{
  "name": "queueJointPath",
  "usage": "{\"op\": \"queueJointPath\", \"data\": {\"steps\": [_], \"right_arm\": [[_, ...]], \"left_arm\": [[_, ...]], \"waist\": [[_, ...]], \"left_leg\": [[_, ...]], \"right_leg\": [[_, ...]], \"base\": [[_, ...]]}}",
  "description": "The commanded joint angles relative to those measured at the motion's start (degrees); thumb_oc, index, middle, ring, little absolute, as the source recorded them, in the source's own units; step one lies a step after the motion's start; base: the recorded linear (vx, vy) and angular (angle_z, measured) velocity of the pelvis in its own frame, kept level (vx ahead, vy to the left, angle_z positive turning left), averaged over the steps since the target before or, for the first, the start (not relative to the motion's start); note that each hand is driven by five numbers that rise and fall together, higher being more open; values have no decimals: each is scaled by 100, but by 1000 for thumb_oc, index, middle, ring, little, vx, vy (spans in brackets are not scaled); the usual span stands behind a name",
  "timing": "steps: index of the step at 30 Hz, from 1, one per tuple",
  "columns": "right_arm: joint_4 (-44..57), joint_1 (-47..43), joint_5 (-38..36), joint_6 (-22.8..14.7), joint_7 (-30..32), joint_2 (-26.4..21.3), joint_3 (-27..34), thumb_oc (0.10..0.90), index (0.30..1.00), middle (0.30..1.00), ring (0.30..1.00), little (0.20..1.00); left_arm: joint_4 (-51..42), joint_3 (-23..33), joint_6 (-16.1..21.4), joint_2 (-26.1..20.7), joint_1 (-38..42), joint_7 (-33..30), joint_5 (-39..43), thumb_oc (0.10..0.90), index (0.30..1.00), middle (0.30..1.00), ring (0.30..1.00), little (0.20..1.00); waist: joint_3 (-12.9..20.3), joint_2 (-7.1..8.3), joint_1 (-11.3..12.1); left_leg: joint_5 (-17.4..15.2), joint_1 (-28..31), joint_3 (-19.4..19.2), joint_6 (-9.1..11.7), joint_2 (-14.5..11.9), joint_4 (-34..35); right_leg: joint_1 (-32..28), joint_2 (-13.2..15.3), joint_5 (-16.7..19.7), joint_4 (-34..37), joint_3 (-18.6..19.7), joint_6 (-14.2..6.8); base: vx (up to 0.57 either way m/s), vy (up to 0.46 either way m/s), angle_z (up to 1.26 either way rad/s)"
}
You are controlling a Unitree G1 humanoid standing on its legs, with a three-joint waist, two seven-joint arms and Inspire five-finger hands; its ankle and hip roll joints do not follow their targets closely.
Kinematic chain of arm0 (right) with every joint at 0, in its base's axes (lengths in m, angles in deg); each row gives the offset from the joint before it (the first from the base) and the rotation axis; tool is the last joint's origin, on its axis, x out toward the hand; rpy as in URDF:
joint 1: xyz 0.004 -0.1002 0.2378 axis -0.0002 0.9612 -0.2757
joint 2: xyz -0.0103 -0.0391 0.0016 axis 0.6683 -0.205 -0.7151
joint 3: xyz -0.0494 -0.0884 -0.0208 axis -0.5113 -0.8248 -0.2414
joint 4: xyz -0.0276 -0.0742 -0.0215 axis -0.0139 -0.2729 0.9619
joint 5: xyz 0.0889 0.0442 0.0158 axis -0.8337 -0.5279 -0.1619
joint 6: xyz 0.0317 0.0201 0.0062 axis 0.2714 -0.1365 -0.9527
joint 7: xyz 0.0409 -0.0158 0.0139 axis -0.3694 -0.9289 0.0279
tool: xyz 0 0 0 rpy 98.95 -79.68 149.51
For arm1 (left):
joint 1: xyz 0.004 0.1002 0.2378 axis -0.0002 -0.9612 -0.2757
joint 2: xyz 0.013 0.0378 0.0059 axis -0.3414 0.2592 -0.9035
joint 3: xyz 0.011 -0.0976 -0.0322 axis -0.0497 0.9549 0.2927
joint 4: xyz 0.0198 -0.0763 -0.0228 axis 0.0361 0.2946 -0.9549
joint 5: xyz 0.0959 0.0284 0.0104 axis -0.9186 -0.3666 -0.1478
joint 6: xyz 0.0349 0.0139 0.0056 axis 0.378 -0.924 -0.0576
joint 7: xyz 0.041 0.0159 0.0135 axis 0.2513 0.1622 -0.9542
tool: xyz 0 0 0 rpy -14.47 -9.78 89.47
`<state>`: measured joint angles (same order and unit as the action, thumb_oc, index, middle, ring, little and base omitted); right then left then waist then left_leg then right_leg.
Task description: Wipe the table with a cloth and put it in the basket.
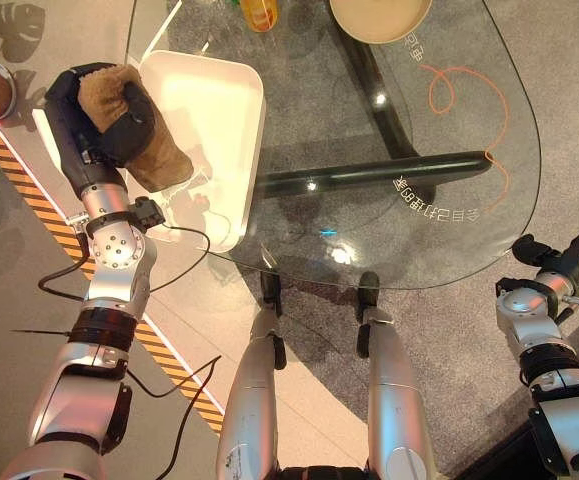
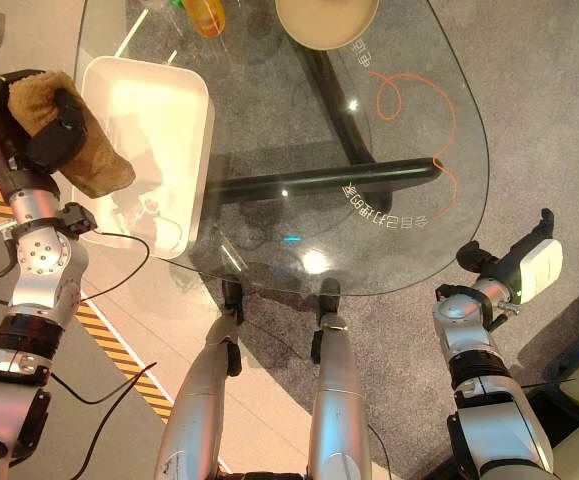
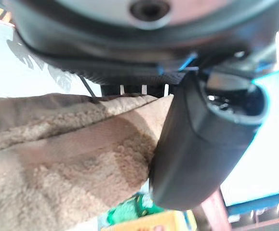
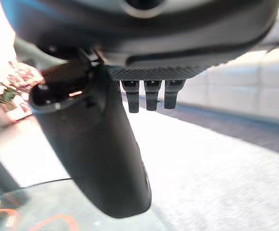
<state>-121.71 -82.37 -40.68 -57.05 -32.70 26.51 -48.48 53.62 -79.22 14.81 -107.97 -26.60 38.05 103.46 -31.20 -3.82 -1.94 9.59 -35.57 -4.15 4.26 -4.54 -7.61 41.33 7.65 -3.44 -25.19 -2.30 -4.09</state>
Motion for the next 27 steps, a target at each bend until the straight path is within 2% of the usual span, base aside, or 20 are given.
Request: {"op": "queueJointPath", "data": {"steps": [1,4,6,10,11,13,14,19,27], "right_arm": [[-639,-42,-75,-303,-116,-405,210,800,900,900,900,900],[-1095,-85,-58,-208,-347,-360,128,800,900,900,900,900],[-1404,-55,-61,-35,-613,-331,38,800,900,900,900,900],[-1558,-25,-105,91,-789,-319,-16,800,900,900,900,900],[-1677,40,-175,212,-917,-266,-42,800,900,900,900,900],[-1737,67,-185,203,-947,-242,-33,800,900,900,900,900],[-1833,103,-166,237,-1045,-217,-36,800,900,900,900,900],[-1885,113,-165,432,-1169,-145,-106,800,900,900,900,900],[-1878,99,-28,558,-1255,-89,-172,800,900,900,900,900]], "left_arm": [[123,195,311,-699,899,-264,-130,100,300,300,300,200],[354,26,163,-756,1117,-208,-55,100,300,300,300,200],[623,-221,-94,-808,1324,-140,-22,100,300,300,300,200],[872,-441,-253,-847,1536,-139,2,100,300,300,300,200],[1059,-595,-407,-876,1669,-100,-162,100,300,300,300,200],[1146,-678,-448,-891,1729,-81,-184,100,300,300,300,200],[1298,-805,-615,-884,1822,-40,-237,100,300,300,300,200],[1623,-1026,-962,-866,2016,68,-496,100,300,300,300,200],[1959,-1331,-1307,-777,2199,275,-862,100,300,300,300,200]], "waist": [[140,91,-43],[140,67,-56],[140,47,-96],[140,38,-140],[140,38,-174],[140,29,-186],[140,16,-221],[140,0,-281],[140,-48,-372]], "left_leg": [[-1074,-15,-4,-174,192,-889],[-1023,-79,-22,-179,188,-885],[-1063,-42,-34,-173,178,-902],[-1046,-59,-55,-171,165,-901],[-1039,-70,-56,-170,156,-902],[-1030,-67,-60,-172,161,-895],[-1021,-60,-73,-175,167,-885],[-998,-70,-82,-167,177,-861],[-962,-91,-123,-163,196,-834]], "right_leg": [[-258,1,188,452,-233,-76],[-199,2,239,476,-228,-68],[-220,-3,196,459,-200,-68],[-182,-7,207,452,-168,-67],[-151,-18,210,437,-136,-66],[-147,-25,218,439,-123,-68],[-141,-28,235,455,-105,-75],[-95,-40,267,474,-55,-86],[-14,-62,293,468,22,-86]], "base": [[0,0,0],[0,0,0],[9,19,0],[-3,8,0],[0,0,0],[0,0,0],[10,32,-2],[8,21,-3],[9,34,-5]]}}
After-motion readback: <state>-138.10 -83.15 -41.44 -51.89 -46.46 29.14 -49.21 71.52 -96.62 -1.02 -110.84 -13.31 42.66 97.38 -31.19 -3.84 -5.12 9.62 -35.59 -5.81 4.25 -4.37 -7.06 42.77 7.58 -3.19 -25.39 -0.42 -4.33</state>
